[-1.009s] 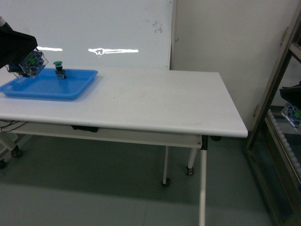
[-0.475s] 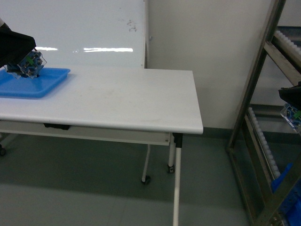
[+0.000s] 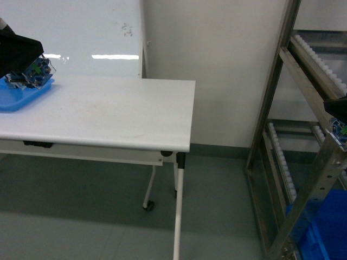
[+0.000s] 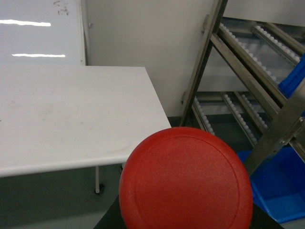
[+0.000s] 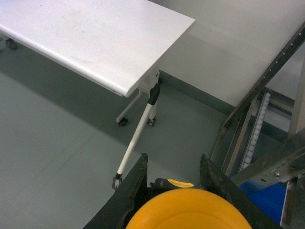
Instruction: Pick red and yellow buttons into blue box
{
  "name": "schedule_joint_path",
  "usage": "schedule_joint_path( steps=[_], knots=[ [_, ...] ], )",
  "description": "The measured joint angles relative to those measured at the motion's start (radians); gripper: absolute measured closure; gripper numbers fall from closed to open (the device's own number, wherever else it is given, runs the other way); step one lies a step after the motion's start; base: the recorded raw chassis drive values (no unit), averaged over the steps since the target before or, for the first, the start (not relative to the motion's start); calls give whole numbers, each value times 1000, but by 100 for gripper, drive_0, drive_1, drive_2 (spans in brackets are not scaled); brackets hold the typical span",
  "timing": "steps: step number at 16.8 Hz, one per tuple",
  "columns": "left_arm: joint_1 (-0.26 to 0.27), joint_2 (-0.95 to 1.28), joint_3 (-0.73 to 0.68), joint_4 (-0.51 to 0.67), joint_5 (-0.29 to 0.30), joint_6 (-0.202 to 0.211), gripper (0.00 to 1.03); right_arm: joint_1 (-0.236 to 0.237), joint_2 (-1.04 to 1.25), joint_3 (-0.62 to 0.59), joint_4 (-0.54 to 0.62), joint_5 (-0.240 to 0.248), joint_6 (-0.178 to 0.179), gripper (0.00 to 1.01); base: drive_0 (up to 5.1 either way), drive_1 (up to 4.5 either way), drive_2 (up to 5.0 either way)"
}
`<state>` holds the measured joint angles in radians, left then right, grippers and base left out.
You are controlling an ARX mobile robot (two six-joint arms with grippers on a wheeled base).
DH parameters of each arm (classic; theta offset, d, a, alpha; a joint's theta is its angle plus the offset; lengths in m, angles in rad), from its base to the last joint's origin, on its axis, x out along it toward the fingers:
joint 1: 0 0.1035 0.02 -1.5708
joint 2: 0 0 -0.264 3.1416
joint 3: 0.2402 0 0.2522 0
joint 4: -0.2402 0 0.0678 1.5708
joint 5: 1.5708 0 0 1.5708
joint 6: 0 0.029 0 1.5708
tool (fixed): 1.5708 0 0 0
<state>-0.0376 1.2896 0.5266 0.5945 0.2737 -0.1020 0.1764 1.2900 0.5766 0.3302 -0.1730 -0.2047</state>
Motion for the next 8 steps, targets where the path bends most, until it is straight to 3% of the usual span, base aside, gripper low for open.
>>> schedule_joint_path(
  steps=[8],
  knots=[
    [2, 0, 0, 3, 1, 0, 79, 0, 0, 0, -1, 0, 0, 72, 414, -223, -223]
  ],
)
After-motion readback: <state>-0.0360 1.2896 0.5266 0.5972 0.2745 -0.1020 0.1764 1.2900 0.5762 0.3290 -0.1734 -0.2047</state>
